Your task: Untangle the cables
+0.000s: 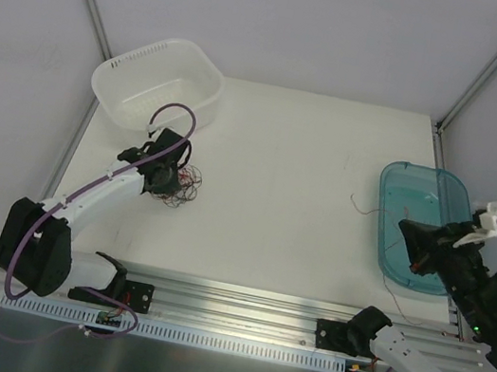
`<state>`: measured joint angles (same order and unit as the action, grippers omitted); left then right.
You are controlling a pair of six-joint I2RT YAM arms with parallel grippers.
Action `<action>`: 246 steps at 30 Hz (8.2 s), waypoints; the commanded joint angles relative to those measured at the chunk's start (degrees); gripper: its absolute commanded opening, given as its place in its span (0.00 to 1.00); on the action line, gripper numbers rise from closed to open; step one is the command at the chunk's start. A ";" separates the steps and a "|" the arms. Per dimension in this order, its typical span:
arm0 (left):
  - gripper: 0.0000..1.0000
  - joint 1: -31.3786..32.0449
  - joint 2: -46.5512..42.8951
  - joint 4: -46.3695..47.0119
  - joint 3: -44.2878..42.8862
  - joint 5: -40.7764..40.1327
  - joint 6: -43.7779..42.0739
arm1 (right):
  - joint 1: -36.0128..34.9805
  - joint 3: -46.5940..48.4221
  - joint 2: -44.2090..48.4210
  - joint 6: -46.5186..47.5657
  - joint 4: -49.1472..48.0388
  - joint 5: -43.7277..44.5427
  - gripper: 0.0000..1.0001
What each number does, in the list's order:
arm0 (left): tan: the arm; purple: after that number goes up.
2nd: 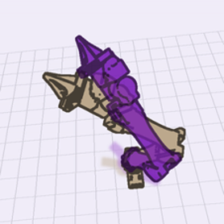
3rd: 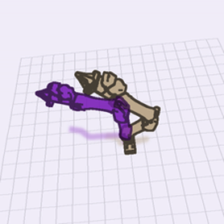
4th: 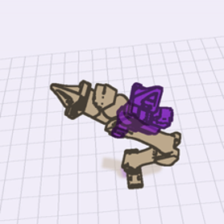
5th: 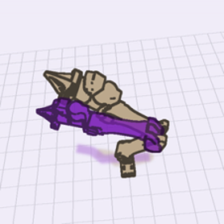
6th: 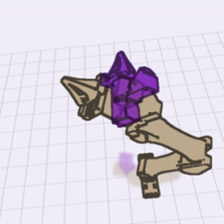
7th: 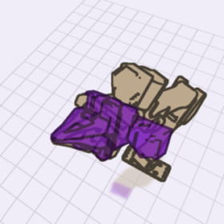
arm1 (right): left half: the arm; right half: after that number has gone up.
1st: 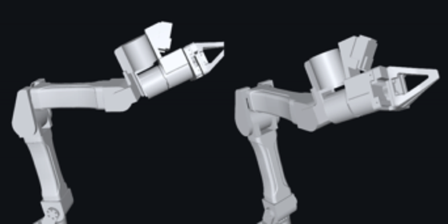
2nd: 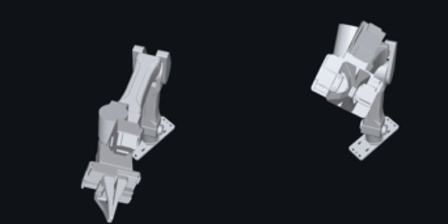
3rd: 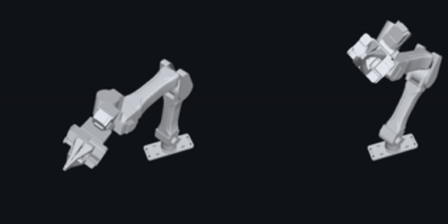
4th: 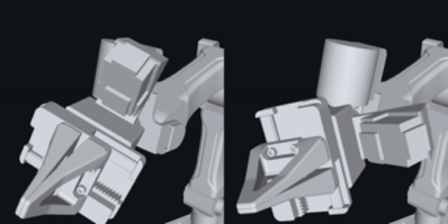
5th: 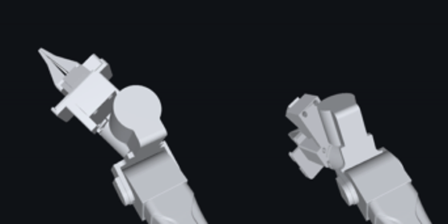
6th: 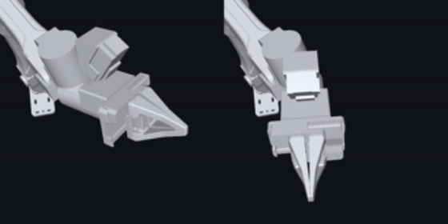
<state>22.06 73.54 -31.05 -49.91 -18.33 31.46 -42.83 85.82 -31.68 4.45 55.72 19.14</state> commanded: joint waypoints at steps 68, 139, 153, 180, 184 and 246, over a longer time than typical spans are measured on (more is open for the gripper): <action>0.00 26.71 -8.94 38.71 0.18 25.63 -9.49 | -0.06 -19.37 -8.05 -8.58 -18.91 -19.75 0.50; 0.93 5.34 -15.89 7.58 10.97 18.60 -2.47 | -8.32 -47.15 -15.76 -19.21 -43.75 -24.68 0.97; 0.03 13.35 -10.60 10.13 12.29 16.21 8.34 | -13.51 -47.76 -31.85 -27.03 -61.78 -19.58 0.84; 0.00 19.68 -17.37 11.89 15.72 20.08 16.61 | -13.42 -33.88 -61.21 -24.84 -67.23 -15.88 0.42; 0.00 19.68 -17.46 11.80 16.07 20.35 16.53 | -12.98 -33.53 -63.23 -24.40 -68.99 -16.50 0.31; 0.00 -15.03 5.21 5.21 3.24 0.40 5.19 | -7.18 19.29 -4.00 5.22 0.08 12.15 0.01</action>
<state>7.62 78.24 -24.82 -44.01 -15.55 38.02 -49.45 103.07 -36.23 7.57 54.35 28.64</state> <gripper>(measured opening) 0.008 0.015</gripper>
